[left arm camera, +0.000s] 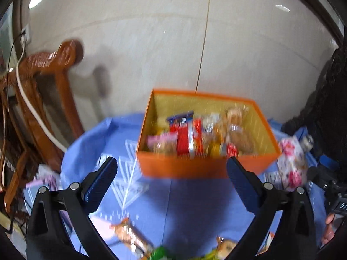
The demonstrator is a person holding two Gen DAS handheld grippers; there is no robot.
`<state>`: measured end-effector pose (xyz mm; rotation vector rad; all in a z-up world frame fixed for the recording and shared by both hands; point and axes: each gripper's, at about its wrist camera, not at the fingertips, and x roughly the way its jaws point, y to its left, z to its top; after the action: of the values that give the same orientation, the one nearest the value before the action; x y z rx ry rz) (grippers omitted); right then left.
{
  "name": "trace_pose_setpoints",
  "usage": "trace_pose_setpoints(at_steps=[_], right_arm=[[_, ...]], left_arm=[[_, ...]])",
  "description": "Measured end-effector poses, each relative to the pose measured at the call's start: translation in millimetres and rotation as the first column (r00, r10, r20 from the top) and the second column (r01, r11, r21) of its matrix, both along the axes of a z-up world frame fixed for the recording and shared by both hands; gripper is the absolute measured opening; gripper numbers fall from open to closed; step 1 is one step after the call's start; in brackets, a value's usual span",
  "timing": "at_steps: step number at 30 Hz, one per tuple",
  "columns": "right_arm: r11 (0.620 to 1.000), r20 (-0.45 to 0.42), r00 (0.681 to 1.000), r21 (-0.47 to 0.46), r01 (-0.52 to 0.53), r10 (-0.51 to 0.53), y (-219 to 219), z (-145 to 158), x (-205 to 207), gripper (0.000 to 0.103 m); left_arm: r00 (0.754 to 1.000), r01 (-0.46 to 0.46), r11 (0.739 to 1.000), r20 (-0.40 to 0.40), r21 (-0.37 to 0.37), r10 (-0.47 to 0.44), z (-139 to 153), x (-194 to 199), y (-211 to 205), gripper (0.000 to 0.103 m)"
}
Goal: Organize snacks
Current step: 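Carry both bags over the orange box and open both tools to drop them, then move both tools back over the remaining snacks on the cloth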
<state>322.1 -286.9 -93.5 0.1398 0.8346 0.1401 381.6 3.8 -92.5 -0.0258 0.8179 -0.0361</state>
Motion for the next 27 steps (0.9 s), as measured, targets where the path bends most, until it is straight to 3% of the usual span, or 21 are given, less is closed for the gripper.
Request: trace_pose_setpoints(at_steps=[6,10,14,20,23,27], right_arm=[[0.999,-0.109,0.994,0.037,0.010,-0.006,3,-39,-57,0.100],[0.995,-0.174,0.981,0.066,-0.071,0.082,21,-65,-89,0.100],[0.985,-0.229,0.958,0.016,-0.171,0.170,43,-93,-110,0.100],[0.963,-0.280,0.928,-0.034,-0.267,0.248,68,-123,-96,0.099],[0.948,-0.311,0.909,-0.069,-0.312,0.277,79,-140,-81,0.087],[0.928,-0.358,0.882,-0.095,-0.361,0.307,86,-159,-66,0.082]], left_arm=[[0.999,0.020,1.000,-0.046,-0.016,-0.021,-23,-56,14,0.099],[0.998,0.050,0.999,-0.038,-0.001,-0.050,-25,-89,25,0.099],[0.998,0.054,0.998,-0.045,0.010,-0.054,-30,-115,44,0.099],[0.994,0.011,1.000,-0.109,0.012,-0.009,-51,-143,69,0.099],[0.990,-0.012,1.000,-0.142,0.017,0.015,-61,-149,77,0.099],[0.986,-0.038,0.999,-0.164,0.016,0.040,-69,-150,86,0.099]])
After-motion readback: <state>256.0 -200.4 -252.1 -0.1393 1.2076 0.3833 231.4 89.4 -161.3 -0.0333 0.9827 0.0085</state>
